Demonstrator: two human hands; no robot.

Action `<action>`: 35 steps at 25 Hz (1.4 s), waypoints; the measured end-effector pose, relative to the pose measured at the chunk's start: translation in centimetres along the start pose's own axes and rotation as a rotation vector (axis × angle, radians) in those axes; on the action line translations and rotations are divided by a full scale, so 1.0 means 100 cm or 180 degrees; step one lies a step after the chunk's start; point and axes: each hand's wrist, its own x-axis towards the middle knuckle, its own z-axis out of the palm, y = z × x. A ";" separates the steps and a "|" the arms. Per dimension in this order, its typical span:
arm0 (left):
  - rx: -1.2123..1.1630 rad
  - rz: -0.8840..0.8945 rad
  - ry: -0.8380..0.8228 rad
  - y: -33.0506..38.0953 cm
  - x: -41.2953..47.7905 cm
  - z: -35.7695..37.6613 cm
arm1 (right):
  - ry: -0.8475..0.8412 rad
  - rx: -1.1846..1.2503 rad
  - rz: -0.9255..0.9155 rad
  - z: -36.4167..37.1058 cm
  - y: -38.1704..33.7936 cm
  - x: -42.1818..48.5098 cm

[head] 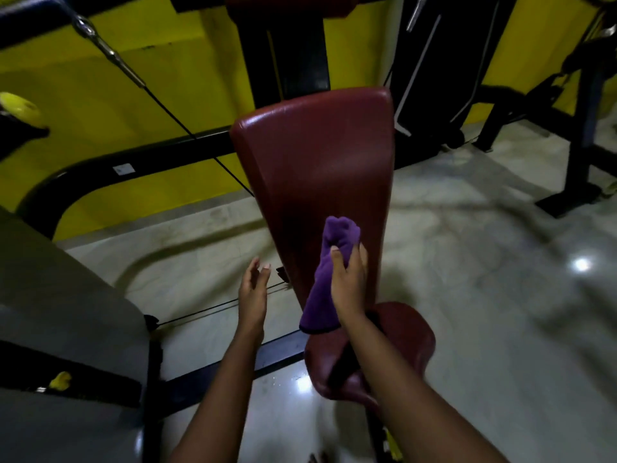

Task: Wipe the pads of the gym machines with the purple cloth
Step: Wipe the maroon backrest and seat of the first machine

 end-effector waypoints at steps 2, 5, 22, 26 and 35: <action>-0.0145 0.0168 0.0152 0.017 -0.018 -0.007 | -0.0212 0.0011 -0.0262 -0.012 -0.026 -0.003; -0.0381 0.0416 0.0277 0.046 -0.029 -0.006 | -0.0398 0.0043 -0.0648 -0.024 -0.055 0.008; -0.0646 0.1852 0.0256 0.317 0.187 0.055 | 0.0182 0.0087 -0.2092 0.035 -0.254 0.198; -0.0711 0.2022 0.0036 0.363 0.241 0.076 | 0.0650 -0.0282 -0.2675 0.086 -0.301 0.232; -0.0888 0.2112 0.0004 0.370 0.286 0.103 | 0.1484 -0.1709 -0.3448 0.145 -0.330 0.297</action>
